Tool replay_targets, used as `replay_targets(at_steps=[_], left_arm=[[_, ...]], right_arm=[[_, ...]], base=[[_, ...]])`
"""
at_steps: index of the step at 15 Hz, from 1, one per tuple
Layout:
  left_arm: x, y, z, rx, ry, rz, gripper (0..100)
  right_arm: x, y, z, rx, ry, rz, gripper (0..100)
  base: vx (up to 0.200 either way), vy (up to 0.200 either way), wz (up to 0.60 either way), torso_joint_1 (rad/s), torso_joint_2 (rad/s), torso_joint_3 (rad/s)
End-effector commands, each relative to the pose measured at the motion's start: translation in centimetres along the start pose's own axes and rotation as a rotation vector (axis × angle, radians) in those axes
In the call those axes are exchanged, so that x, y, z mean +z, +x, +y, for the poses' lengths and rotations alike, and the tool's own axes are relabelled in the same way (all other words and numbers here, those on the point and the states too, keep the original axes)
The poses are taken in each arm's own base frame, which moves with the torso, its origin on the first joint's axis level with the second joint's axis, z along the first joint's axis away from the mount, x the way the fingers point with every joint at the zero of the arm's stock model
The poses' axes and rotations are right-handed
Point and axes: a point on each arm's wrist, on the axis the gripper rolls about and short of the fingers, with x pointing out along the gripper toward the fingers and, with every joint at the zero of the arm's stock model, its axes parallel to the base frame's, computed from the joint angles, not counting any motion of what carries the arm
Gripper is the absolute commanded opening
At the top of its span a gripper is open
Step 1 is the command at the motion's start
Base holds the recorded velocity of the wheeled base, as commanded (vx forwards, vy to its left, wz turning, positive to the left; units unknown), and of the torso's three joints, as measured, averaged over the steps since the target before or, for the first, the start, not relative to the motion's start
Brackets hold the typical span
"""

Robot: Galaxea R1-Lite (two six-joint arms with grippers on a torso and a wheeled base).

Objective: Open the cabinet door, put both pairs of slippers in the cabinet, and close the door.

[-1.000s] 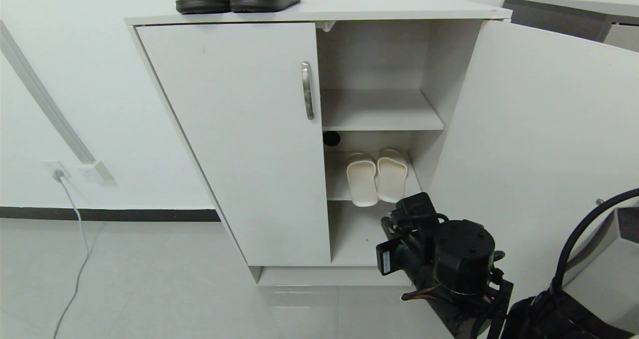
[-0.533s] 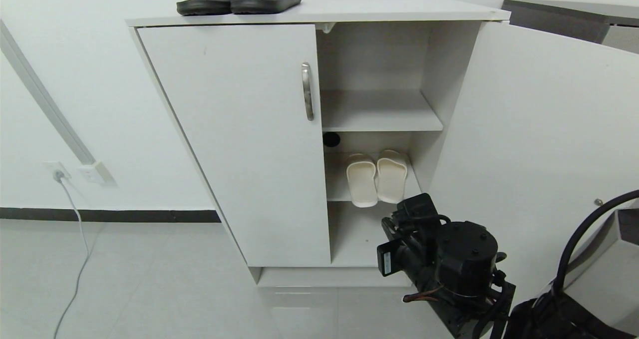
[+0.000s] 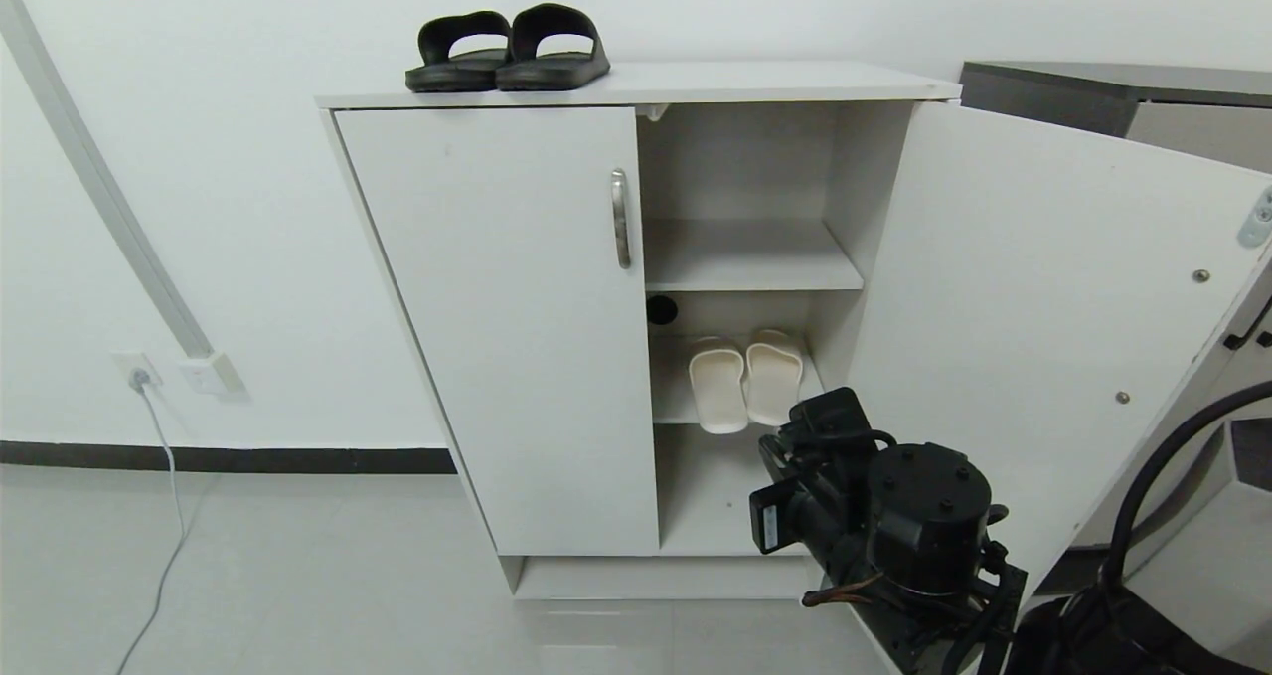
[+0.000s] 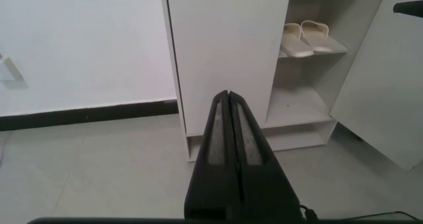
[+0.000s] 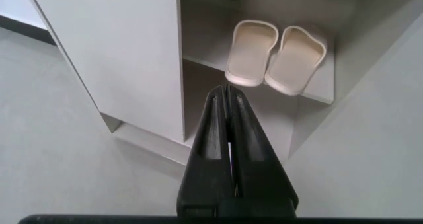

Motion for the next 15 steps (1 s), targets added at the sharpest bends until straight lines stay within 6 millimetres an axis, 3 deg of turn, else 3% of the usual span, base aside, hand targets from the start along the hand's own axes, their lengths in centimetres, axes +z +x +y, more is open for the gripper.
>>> replay_targets(at_steps=[1, 6, 15], left_arm=[[0.00, 0.01, 0.00, 0.001, 0.001, 0.002, 0], [0.00, 0.01, 0.00, 0.001, -0.006, 0.002, 0], [0.00, 0.01, 0.00, 0.001, -0.004, 0.002, 0]], right_arm=[[-0.10, 0.04, 0.01, 0.000, -0.001, 0.003, 0], [-0.15, 0.06, 0.02, 0.000, -0.002, 0.004, 0], [-0.33, -0.01, -0.01, 0.000, -0.007, 0.011, 0]], base=[[0.000, 0.000, 0.00, 0.000, 0.00, 0.000], [0.000, 0.000, 0.00, 0.000, 0.00, 0.000], [0.000, 0.200, 0.00, 0.002, 0.00, 0.003]])
